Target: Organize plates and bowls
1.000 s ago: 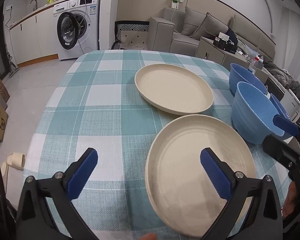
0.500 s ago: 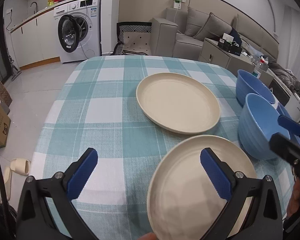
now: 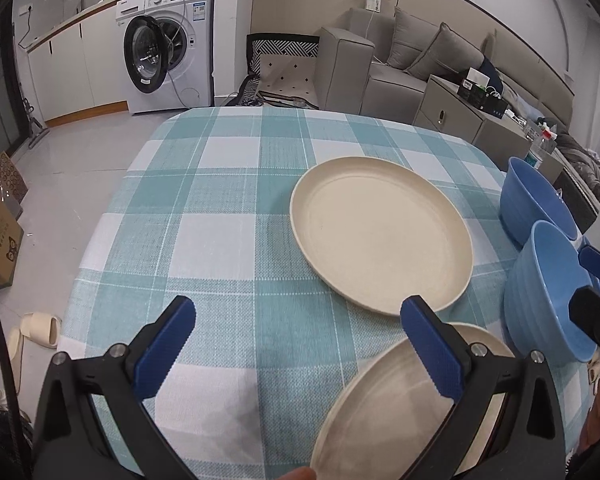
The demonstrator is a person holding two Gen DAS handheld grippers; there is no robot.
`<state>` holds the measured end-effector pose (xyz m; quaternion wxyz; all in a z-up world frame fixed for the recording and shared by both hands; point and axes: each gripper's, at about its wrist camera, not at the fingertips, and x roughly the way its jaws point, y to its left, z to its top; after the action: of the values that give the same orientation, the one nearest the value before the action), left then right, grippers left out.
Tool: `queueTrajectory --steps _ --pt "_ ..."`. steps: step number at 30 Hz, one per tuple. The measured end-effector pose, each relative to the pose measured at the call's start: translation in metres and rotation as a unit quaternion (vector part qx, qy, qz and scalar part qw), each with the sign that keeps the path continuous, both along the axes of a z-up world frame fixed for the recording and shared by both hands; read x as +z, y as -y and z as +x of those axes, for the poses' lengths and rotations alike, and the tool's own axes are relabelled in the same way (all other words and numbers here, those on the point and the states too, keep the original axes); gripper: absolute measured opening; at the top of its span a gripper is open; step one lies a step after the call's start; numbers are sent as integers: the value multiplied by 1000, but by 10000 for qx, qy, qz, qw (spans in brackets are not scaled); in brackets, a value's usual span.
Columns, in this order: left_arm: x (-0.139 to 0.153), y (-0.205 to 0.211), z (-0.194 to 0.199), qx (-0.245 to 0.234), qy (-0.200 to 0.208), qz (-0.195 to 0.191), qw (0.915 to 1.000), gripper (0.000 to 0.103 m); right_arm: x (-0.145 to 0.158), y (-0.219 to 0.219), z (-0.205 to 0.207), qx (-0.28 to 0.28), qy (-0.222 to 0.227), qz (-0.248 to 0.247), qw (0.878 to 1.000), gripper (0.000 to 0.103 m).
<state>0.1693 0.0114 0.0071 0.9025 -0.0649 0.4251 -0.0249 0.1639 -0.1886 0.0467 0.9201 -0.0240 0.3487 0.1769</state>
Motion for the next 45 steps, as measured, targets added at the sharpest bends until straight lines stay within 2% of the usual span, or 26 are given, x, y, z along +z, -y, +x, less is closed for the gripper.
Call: queueTrajectory --steps 7,12,20,35,45 --pt "-9 0 23 46 -185 -7 9998 99 -5 -2 10 -27 -91 -41 9999 102" --pt "-22 2 37 -11 -405 21 9992 80 -7 -2 14 -52 -116 -72 9999 102" --pt "-34 8 48 -96 -610 24 9981 59 -9 1 18 -136 -155 -140 9997 102" --pt "-37 -12 42 156 -600 -58 9981 59 -16 -4 23 -105 -280 -181 9994 102" --pt "-39 -38 23 408 -566 -47 9976 59 -20 -28 27 119 -352 -301 9989 102"
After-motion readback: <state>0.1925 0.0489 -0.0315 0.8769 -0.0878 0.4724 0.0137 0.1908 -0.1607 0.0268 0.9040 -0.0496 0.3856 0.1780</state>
